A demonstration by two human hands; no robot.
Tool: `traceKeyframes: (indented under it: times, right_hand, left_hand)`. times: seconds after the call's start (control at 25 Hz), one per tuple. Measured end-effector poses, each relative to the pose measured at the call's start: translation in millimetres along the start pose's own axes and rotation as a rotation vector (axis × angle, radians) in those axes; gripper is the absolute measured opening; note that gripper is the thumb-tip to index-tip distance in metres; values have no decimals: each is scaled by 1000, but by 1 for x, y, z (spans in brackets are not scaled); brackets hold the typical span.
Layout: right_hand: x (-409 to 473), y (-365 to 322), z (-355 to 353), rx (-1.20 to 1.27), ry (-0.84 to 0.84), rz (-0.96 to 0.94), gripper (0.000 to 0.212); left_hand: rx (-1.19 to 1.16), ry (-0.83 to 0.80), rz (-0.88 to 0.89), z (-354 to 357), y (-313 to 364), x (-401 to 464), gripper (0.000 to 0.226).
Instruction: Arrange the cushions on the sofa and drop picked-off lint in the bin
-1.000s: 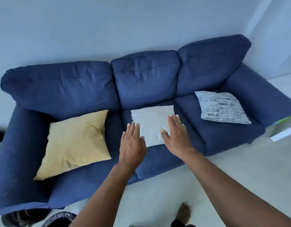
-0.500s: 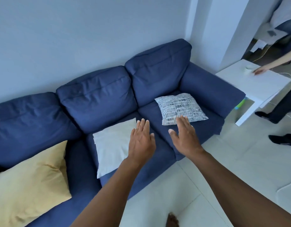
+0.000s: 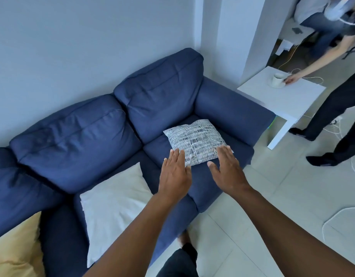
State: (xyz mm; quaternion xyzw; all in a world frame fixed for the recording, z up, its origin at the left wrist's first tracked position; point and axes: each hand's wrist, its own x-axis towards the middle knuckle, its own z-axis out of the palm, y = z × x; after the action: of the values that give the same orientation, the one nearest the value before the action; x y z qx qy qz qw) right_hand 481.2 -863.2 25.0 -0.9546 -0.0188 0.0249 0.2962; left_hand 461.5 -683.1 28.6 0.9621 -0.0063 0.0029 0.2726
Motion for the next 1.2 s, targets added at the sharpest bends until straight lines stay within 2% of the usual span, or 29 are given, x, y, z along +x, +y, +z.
traceKeyframes:
  times: [0.24, 0.36, 0.64, 0.96, 1.2]
  right_hand:
    - [102, 19, -4, -4, 14, 67, 56]
    - [146, 24, -3, 25, 9, 103, 57]
    - [231, 71, -9, 22, -25, 223, 60]
    - [350, 171, 8, 36, -234, 225, 59]
    - [434, 245, 55, -26, -424, 238, 60]
  left_hand:
    - [-18, -63, 48, 18, 2, 119, 57]
    - [9, -133, 119, 23, 1, 175, 58]
    - [-3, -247, 147, 69, 20, 282, 57]
    - [17, -358, -20, 155, 47, 386, 57]
    - [92, -439, -105, 229, 47, 467, 57]
